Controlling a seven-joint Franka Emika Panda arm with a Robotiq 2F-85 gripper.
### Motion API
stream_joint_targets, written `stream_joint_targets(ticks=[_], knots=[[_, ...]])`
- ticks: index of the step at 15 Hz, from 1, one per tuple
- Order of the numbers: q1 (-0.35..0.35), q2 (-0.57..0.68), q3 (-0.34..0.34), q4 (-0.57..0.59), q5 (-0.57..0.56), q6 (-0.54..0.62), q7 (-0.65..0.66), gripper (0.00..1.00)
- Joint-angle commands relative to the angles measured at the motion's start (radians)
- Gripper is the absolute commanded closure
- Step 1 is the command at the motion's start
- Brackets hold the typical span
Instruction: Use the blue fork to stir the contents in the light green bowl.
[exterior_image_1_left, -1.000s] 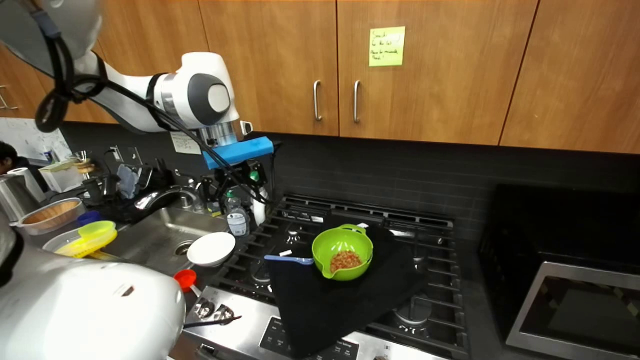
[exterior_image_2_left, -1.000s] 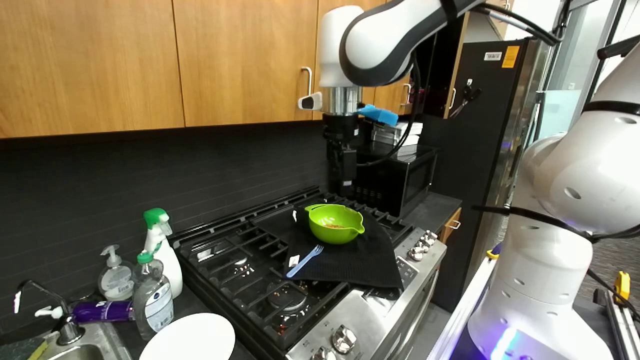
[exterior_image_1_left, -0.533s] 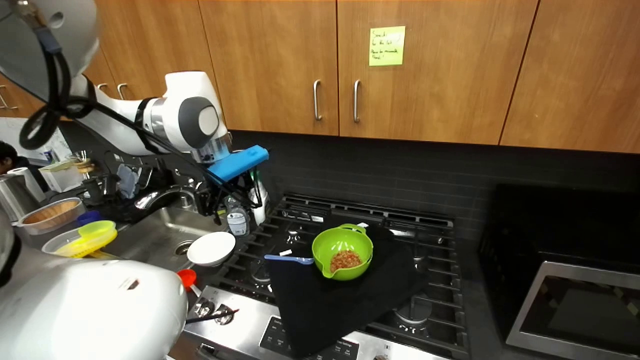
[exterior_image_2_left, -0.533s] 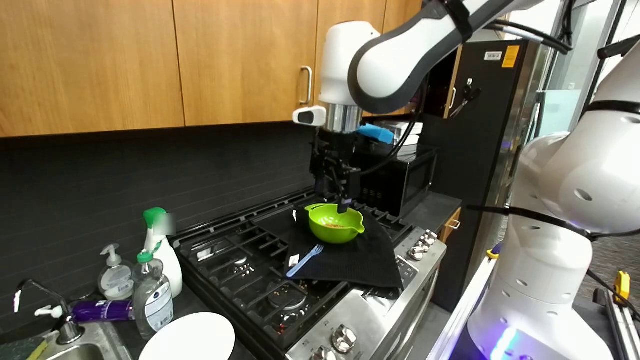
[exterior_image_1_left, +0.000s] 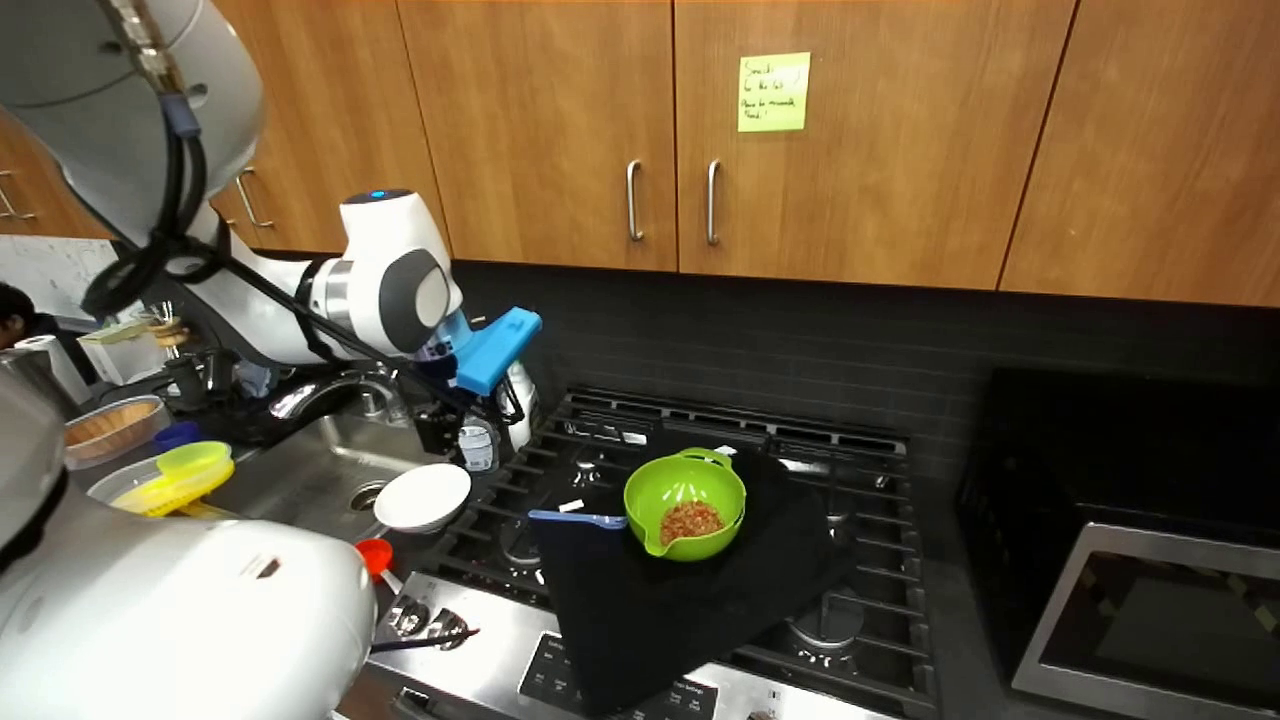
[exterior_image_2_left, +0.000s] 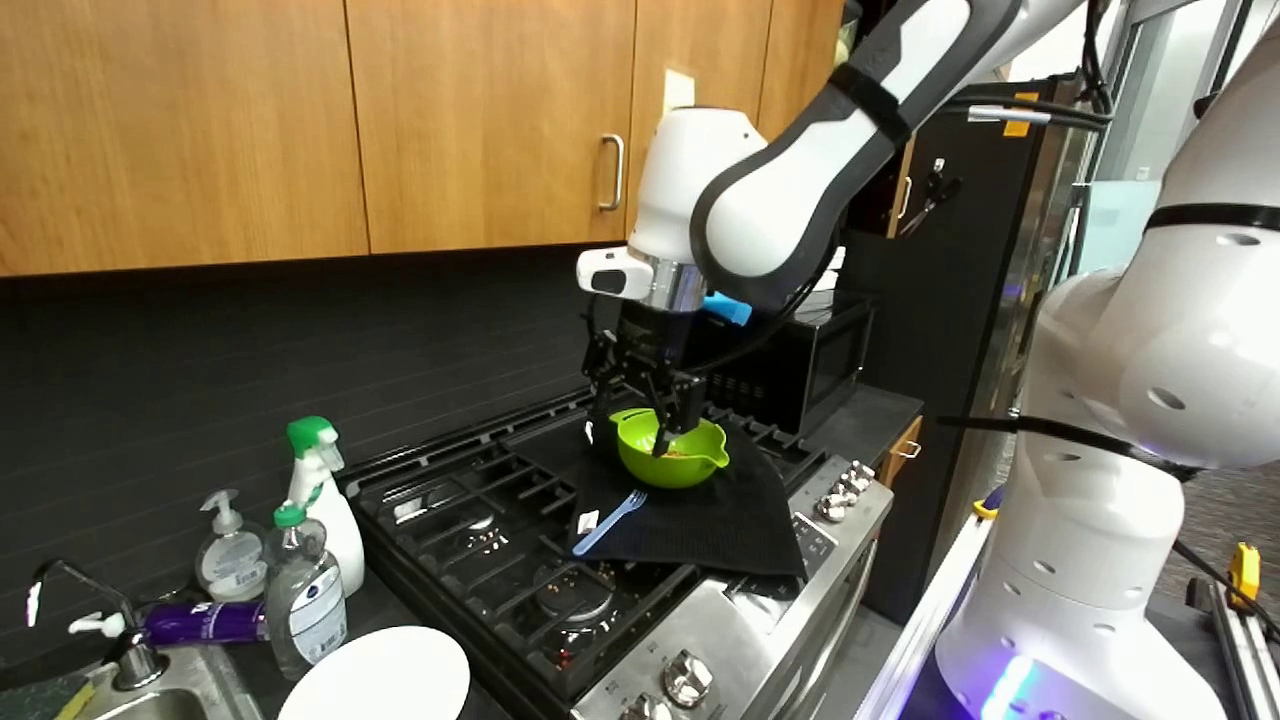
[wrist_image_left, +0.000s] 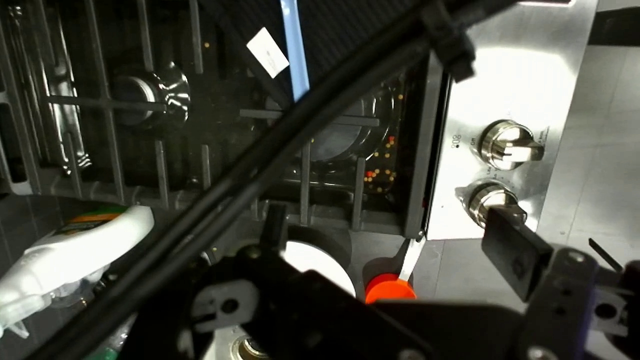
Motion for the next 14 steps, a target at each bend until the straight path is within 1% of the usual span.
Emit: stream_joint_targets(ticks=[1,2,5,6,8,14], knots=[[-0.015,0.103,0.002,0.017,-0.011,0.074,-0.061,0.00],[-0.021,0.120,0.006,0.016,-0.010,0.082,-0.068,0.00],[-0.061,0.160,0.036,0.020,-0.049,0.102,-0.004,0.00],[-0.069,0.167,0.040,0.021,-0.053,0.108,-0.001,0.00],[-0.098,0.194,0.055,0.036,-0.101,0.114,0.040,0.00],[-0.128,0.265,0.072,0.082,-0.156,0.118,0.103,0.00]])
